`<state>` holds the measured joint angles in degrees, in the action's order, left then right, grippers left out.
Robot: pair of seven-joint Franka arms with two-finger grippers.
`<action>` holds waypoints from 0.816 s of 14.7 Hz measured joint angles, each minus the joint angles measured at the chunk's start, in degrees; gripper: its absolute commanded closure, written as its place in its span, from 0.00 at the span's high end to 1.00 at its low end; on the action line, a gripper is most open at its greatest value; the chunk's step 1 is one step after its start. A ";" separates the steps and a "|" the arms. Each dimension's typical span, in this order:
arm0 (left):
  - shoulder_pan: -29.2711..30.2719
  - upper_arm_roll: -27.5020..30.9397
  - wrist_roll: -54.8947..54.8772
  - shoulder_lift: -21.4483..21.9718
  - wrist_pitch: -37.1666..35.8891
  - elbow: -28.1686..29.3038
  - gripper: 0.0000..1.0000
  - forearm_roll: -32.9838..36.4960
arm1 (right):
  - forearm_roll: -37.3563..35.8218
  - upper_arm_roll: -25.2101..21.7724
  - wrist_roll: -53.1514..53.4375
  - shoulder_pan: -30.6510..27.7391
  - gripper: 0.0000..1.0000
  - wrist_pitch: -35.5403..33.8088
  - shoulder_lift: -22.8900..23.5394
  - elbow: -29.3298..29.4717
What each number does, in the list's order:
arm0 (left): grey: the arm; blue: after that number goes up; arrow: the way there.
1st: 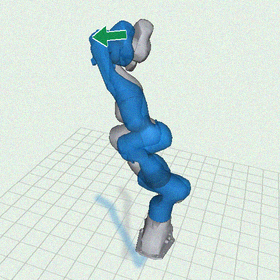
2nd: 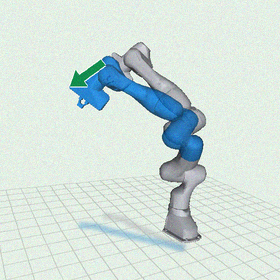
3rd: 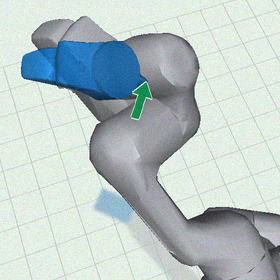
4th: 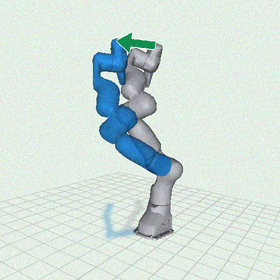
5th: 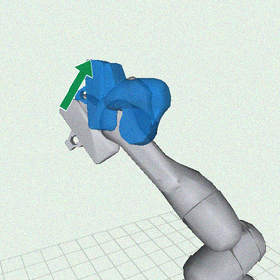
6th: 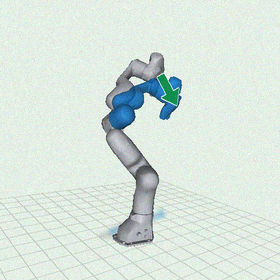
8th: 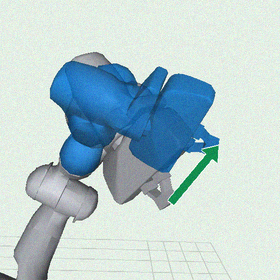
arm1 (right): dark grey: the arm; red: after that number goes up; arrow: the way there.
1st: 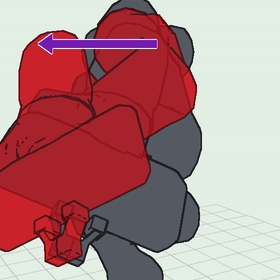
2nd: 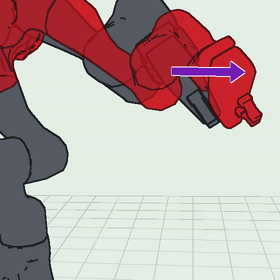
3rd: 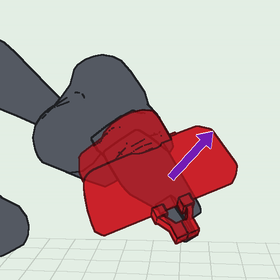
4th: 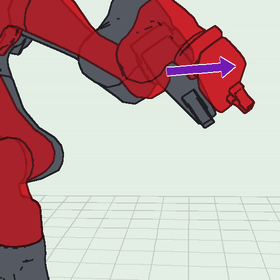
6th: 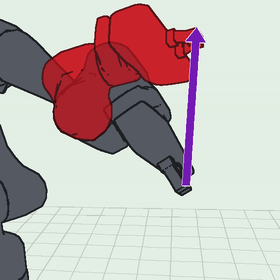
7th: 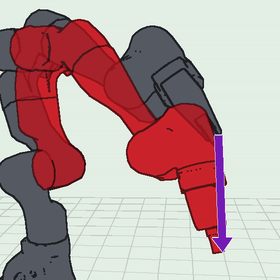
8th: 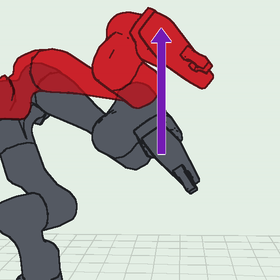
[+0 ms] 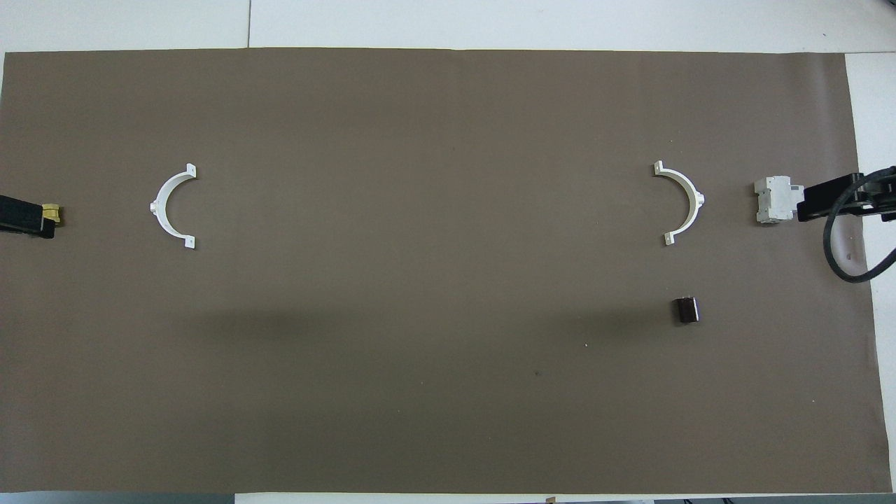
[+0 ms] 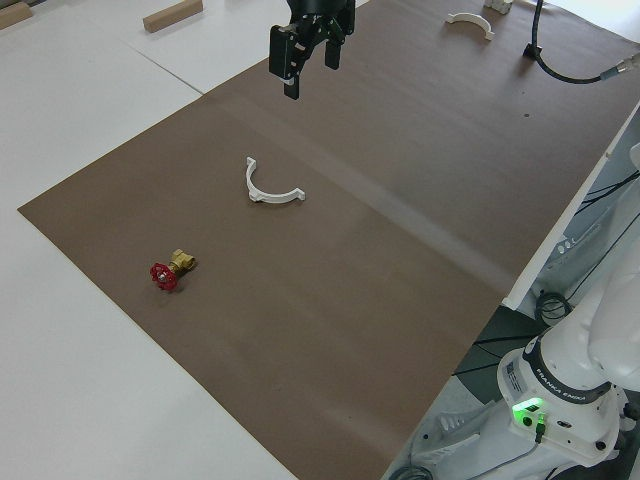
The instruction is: Assemble drain pipe with both arms
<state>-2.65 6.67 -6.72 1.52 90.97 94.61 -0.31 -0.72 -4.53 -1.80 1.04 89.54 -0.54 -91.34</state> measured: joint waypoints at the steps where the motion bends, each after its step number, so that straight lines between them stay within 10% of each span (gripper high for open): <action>1: -0.01 0.00 0.00 0.00 -0.01 0.00 1.00 0.00 | 0.00 0.00 0.00 0.01 1.00 0.00 0.00 0.00; 12: -0.07 -0.14 0.00 0.00 0.15 0.14 1.00 0.00 | 0.46 0.00 -0.11 -0.12 1.00 1.34 0.08 -1.11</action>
<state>-2.72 6.53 -6.73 1.52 91.12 94.75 -0.31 -0.26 -4.53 -1.90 0.92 90.88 -0.47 -92.45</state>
